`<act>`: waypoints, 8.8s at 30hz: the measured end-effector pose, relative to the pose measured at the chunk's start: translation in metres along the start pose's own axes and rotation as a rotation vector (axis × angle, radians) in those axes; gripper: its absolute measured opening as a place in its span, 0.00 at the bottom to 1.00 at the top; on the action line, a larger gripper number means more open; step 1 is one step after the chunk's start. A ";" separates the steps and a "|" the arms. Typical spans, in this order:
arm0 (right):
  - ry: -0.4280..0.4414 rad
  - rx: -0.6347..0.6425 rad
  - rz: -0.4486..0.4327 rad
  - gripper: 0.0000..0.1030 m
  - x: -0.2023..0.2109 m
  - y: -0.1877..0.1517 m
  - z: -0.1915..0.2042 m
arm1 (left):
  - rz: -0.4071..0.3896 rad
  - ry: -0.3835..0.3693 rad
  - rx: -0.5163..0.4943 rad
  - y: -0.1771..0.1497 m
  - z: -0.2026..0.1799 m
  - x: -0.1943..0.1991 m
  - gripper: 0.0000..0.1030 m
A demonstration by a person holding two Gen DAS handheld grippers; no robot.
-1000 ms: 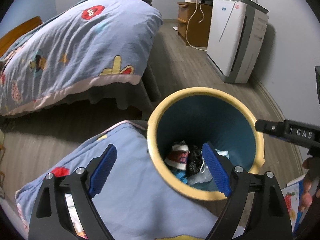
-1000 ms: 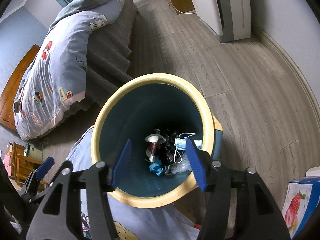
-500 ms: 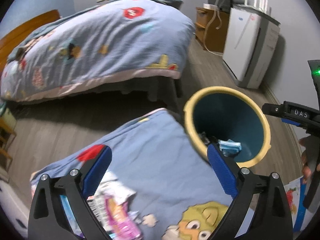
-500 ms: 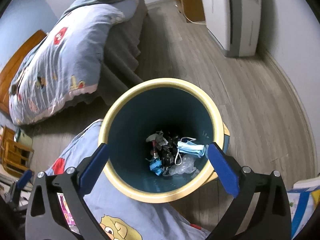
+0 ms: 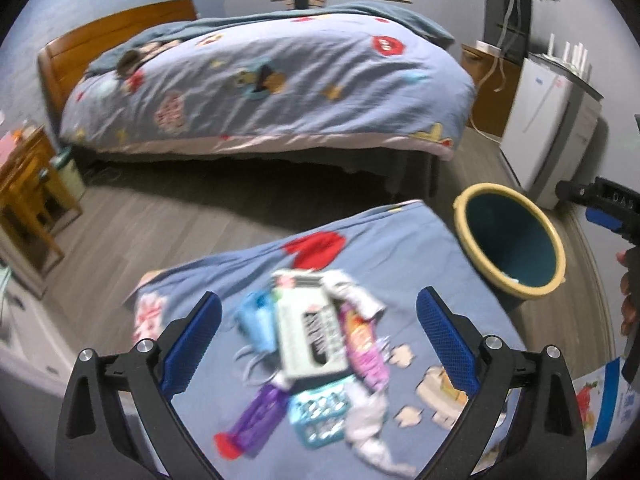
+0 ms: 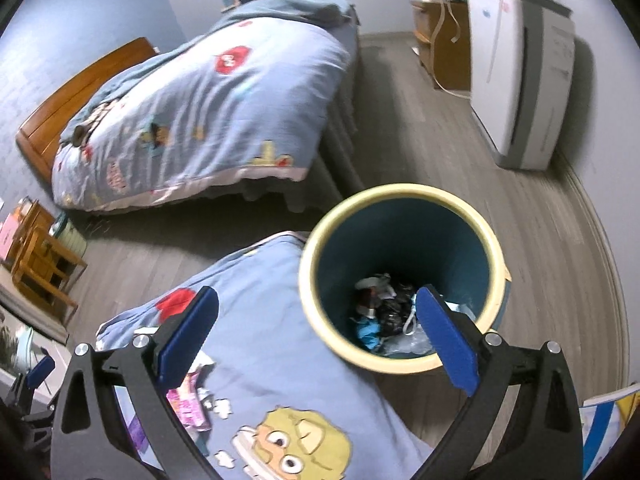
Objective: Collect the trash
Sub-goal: 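Move both grippers back over the remaining trash on the cushion, then grasp the purple spray bottle with the left gripper while the right grasps the pink candy wrapper, then carry the purple bottle and pink wrapper over the bin with both grippers, then open both grippers over the bin to drop the bottle and wrapper, then move both grippers back over the cushion toward the remaining trash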
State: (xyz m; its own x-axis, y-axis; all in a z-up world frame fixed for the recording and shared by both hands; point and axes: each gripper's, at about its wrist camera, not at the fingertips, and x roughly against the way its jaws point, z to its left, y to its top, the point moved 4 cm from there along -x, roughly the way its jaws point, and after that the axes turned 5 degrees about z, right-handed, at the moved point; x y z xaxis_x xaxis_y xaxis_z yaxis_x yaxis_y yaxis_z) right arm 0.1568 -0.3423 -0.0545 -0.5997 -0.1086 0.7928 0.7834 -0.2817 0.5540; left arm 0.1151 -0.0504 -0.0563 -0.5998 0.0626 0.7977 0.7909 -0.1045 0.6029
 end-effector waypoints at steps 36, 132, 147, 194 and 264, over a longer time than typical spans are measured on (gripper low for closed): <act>-0.012 0.065 0.277 0.94 -0.049 -0.163 0.105 | 0.209 0.082 0.156 -0.109 0.113 -0.024 0.94; 0.169 0.315 0.172 0.06 -0.013 -0.053 0.123 | 0.066 -0.143 -0.073 -0.048 0.041 -0.026 0.32; 0.143 0.206 0.134 0.06 -0.019 -0.015 0.050 | 0.074 -0.140 -0.162 -0.037 -0.026 -0.037 0.32; 0.116 -0.188 0.122 0.06 -0.066 0.006 -0.157 | 0.108 -0.233 -0.444 0.048 -0.272 -0.146 0.32; 0.051 0.342 0.082 0.94 -0.042 -0.040 0.103 | 0.096 0.101 0.051 -0.034 0.121 -0.034 0.93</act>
State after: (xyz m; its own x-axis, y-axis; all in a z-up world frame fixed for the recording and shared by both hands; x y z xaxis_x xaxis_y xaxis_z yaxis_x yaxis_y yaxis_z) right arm 0.1674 -0.2282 -0.0838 -0.5333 -0.1678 0.8291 0.8334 0.0643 0.5490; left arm 0.1237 0.0714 -0.1022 -0.5279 -0.0458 0.8481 0.8491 -0.0540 0.5255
